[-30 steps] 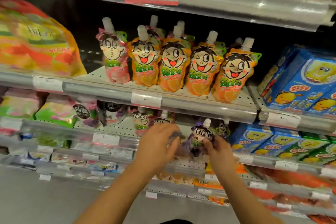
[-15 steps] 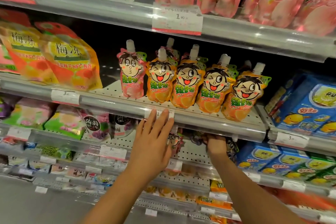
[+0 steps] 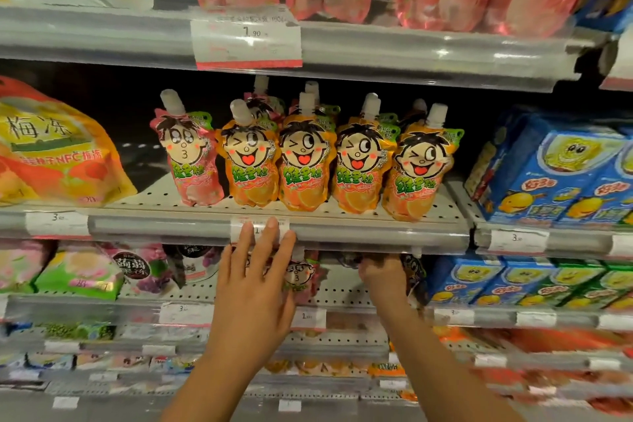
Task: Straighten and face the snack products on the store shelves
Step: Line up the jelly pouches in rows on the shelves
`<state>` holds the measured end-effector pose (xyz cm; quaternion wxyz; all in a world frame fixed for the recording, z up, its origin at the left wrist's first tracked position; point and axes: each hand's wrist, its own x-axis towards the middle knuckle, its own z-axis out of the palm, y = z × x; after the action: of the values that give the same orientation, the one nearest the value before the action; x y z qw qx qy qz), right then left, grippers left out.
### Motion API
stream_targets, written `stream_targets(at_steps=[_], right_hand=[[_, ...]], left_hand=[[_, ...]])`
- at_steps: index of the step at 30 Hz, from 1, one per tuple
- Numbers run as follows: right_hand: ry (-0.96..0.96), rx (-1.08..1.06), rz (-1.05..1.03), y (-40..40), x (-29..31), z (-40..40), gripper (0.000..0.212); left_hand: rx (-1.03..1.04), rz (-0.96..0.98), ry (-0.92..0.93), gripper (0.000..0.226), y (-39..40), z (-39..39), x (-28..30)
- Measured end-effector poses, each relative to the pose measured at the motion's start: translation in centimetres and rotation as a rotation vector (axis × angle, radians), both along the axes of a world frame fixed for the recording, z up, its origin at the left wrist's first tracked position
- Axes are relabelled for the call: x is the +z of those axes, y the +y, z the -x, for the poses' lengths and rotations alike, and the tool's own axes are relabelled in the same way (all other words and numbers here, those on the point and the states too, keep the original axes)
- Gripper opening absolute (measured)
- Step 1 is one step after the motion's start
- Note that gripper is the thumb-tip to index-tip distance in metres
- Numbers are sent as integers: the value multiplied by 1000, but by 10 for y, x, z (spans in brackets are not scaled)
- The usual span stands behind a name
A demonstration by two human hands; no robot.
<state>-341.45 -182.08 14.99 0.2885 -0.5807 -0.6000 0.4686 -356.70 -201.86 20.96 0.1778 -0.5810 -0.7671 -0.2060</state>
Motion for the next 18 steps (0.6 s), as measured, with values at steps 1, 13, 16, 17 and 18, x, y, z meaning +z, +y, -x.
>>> stream_targets(at_steps=[1, 13, 16, 17, 18], right_hand=[[-26, 27, -59, -11, -2, -3, 18], [-96, -168, -531, -60, 20, -96, 14], [-234, -188, -492, -38, 15, -100, 30], [-262, -168, -488, -33, 14, -98, 33], [-285, -139, -495, -28, 13, -97, 35]], left_hand=[[12, -1, 0, 87, 2, -2, 0], [91, -30, 10, 90, 10, -9, -8], [94, -49, 10, 88, 12, -9, -12], [90, -55, 17, 88, 13, -7, -14], [88, -58, 27, 88, 13, -5, -15]])
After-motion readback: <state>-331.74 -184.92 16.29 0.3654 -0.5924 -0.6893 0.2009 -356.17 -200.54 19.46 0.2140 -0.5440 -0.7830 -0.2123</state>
